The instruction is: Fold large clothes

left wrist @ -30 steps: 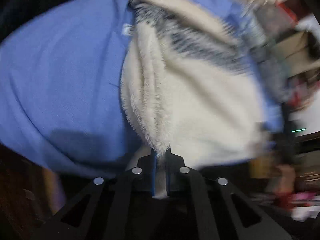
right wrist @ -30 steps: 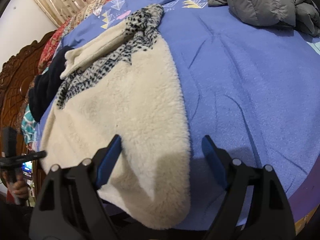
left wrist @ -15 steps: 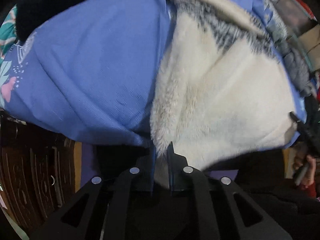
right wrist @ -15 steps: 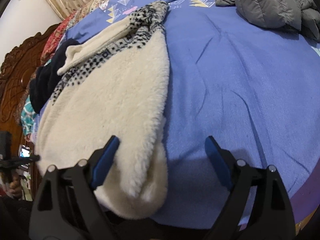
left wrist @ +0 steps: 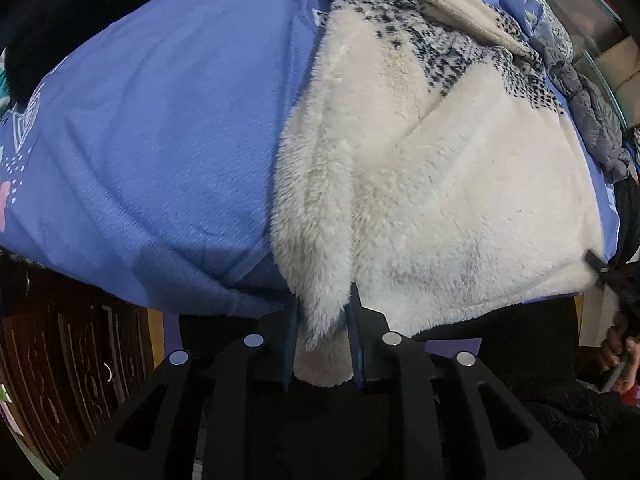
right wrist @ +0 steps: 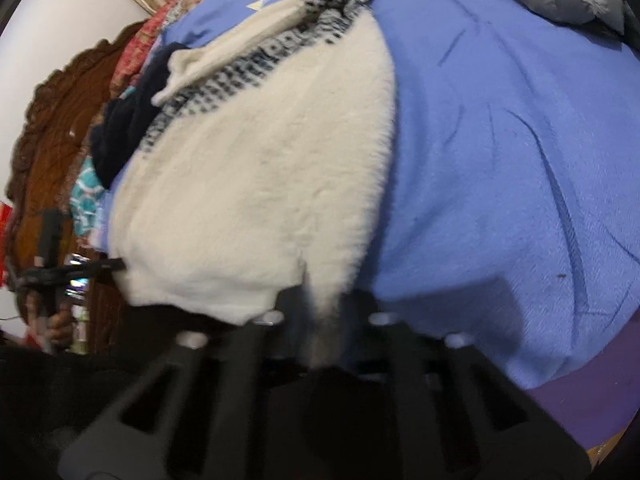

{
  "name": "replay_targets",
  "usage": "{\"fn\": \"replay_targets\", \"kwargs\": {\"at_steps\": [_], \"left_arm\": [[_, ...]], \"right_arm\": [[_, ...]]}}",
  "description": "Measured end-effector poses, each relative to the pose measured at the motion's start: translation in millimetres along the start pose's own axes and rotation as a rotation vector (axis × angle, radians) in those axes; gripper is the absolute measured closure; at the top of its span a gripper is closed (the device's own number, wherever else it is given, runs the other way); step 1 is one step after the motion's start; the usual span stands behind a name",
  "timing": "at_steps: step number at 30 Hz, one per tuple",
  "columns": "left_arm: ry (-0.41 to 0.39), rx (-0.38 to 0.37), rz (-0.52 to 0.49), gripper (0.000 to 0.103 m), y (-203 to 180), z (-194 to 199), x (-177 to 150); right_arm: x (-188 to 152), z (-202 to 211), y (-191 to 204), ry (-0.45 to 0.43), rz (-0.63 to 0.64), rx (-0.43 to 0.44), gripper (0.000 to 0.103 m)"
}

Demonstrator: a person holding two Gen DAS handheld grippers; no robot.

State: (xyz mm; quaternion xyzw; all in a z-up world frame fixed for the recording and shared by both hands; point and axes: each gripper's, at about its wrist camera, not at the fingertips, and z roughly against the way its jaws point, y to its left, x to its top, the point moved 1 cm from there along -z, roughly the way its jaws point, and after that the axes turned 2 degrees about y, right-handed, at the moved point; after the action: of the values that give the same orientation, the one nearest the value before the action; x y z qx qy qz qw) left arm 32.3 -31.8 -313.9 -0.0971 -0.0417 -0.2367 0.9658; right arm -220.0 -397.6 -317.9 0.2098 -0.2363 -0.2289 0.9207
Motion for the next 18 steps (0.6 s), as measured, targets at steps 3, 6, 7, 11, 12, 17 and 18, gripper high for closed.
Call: {"fn": "replay_targets", "kwargs": {"at_steps": [3,6,7,11,12,17,18], "left_arm": [[-0.014,-0.008,-0.030,0.058,-5,5,1],[-0.010,-0.022,-0.048,0.058,-8,8,1],[-0.006,-0.023,-0.052,0.058,-9,7,1],[0.004,0.066,-0.065,0.058,-12,-2,0],[0.011,0.065,-0.058,0.058,-12,-4,-1],[-0.019,0.127,-0.090,0.058,-19,2,-3],[-0.028,0.136,-0.093,0.058,-22,4,-3]], "right_arm": [[3,51,26,-0.131,0.107,-0.038,0.094],[2,74,32,-0.100,0.164,-0.225,0.094],[-3,63,23,-0.022,0.167,-0.332,0.094],[-32,21,-12,0.163,0.051,-0.300,0.093],[-35,18,-14,0.157,0.042,-0.285,0.090],[-26,33,-12,0.066,0.051,-0.273,0.041],[-25,37,-9,0.055,0.059,-0.275,0.041]]}}
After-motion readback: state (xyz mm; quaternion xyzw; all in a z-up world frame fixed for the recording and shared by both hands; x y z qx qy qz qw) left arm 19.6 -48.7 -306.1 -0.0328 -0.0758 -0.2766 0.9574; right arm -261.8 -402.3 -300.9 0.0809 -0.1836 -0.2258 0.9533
